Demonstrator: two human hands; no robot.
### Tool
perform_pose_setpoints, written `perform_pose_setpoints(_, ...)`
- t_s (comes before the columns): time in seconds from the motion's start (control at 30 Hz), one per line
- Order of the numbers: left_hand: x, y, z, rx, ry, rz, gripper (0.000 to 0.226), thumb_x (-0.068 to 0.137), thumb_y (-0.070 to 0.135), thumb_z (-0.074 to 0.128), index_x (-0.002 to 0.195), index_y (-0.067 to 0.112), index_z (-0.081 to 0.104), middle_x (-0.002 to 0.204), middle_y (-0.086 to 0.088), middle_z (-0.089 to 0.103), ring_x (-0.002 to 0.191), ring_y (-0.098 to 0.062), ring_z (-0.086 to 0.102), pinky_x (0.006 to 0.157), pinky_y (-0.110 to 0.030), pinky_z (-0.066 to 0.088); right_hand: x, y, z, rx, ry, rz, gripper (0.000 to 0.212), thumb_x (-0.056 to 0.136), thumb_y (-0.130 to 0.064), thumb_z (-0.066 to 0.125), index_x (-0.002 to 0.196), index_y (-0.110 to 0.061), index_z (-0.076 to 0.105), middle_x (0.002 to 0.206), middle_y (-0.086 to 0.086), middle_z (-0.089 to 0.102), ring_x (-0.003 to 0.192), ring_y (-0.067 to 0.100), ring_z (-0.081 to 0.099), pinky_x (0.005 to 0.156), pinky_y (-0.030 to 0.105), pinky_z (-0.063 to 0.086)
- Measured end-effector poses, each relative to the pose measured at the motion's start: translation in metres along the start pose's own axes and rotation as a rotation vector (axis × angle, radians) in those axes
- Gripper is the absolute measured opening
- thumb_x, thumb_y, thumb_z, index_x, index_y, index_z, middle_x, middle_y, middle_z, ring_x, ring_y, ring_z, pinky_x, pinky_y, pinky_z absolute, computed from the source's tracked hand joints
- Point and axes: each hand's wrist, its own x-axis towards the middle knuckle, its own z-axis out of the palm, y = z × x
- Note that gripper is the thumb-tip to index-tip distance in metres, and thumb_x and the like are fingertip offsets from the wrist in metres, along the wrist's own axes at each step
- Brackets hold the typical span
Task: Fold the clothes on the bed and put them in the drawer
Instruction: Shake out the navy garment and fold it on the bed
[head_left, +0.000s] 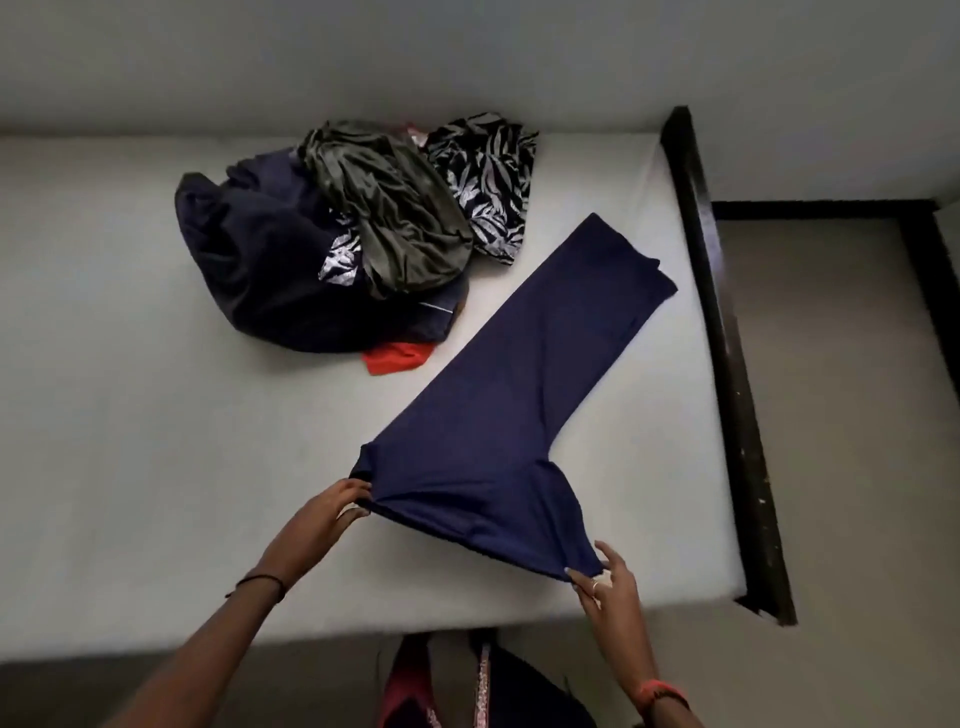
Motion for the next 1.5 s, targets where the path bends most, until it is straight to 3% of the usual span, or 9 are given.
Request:
perform_pose_setpoints(0.13,-0.013,-0.038,0.023,-0.056,0.001,-0.069,0.017,0.093,0.018,0.059,0.108,0.021,0.067,0.116,0.017,0.060,0.101,-0.004,0.059,0.090,-0.023,0.044,-0.012,0.015,0.027,-0.171,-0.045,-0.171,0.035,0.066,-0.008,0.084,0.091,-0.032,0.076,0.129,0.001,0.050,0.106,0.019,0.050,0.086,0.029,0.048)
perform_pose_setpoints(0.23,-0.014,-0.054,0.030,-0.177,0.009,-0.194,0.017,0.092,0.022,0.060,0.109,0.025,0.065,0.109,0.018,0.063,0.094,0.000,0.061,0.085,-0.021,0.047,0.001,-0.002,0.011,-0.074,-0.058,-0.209,0.015,0.084,-0.029,0.059,0.094,-0.032,0.070,0.129,0.002,0.055,0.112,0.014,0.050,0.092,0.024,0.039)
perform_pose_setpoints(0.37,-0.006,-0.062,0.027,-0.313,0.021,-0.311,0.011,0.091,0.027,0.061,0.102,0.029,0.062,0.086,0.006,0.068,0.068,-0.002,0.064,0.070,-0.028,0.051,0.054,-0.053,-0.028,0.014,-0.069,-0.136,0.030,0.088,-0.004,0.059,0.091,-0.034,0.060,0.093,-0.019,0.065,0.086,-0.003,0.059,0.078,0.006,0.041)
perform_pose_setpoints(0.5,0.007,-0.066,0.023,-0.373,0.065,-0.352,0.005,0.091,0.032,0.060,0.095,0.032,0.063,0.063,0.000,0.064,0.058,-0.007,0.060,0.065,-0.030,0.047,0.136,-0.102,-0.062,-0.045,-0.135,-0.188,0.017,0.090,-0.004,0.060,0.092,-0.021,0.064,0.082,-0.008,0.066,0.076,-0.007,0.058,0.068,0.007,0.041)
perform_pose_setpoints(0.8,0.031,-0.078,0.021,-0.485,0.072,-0.502,0.026,0.089,0.037,0.062,0.112,0.030,0.051,0.077,-0.002,0.068,0.052,-0.011,0.059,0.075,-0.026,0.047,0.296,-0.181,-0.058,-0.174,-0.391,-0.250,0.011,0.085,-0.015,0.070,0.095,-0.010,0.070,0.091,-0.001,0.067,0.079,-0.003,0.061,0.081,0.016,0.048)
perform_pose_setpoints(1.0,0.046,-0.081,0.016,-0.240,0.075,-0.506,0.018,0.090,0.037,0.061,0.103,0.026,0.060,0.088,0.003,0.058,0.077,-0.013,0.056,0.064,-0.026,0.041,0.347,-0.195,-0.012,-0.267,-0.347,-0.228,0.016,0.085,-0.014,0.069,0.098,-0.005,0.070,0.101,0.008,0.070,0.094,0.015,0.060,0.083,0.017,0.039)
perform_pose_setpoints(1.27,0.059,-0.086,0.004,-0.229,-0.041,-0.499,0.013,0.082,0.024,0.070,0.079,0.016,0.060,0.092,-0.001,0.056,0.083,-0.017,0.056,0.069,-0.023,0.041,0.307,-0.201,0.035,-0.223,0.036,-0.247,0.026,0.092,-0.009,0.044,0.109,0.002,0.061,0.110,0.019,0.062,0.102,0.033,0.057,0.090,0.039,0.045)
perform_pose_setpoints(1.4,0.056,-0.087,-0.007,-0.370,-0.162,-0.524,0.015,0.083,0.025,0.071,0.081,0.018,0.058,0.085,0.000,0.063,0.081,-0.014,0.057,0.065,-0.018,0.041,0.219,-0.202,0.093,-0.315,-0.105,-0.497,0.040,0.087,-0.015,0.059,0.122,0.005,0.056,0.123,0.024,0.059,0.115,0.038,0.055,0.101,0.043,0.042)
perform_pose_setpoints(1.5,0.052,-0.085,-0.015,-0.443,-0.182,-0.532,0.016,0.082,0.027,0.072,0.081,0.017,0.060,0.083,-0.002,0.064,0.078,-0.012,0.058,0.068,-0.019,0.041,0.156,-0.197,0.143,-0.506,-0.239,-0.623,0.081,0.067,-0.033,0.081,0.130,0.007,0.050,0.134,0.025,0.052,0.124,0.037,0.051,0.099,0.048,0.044)
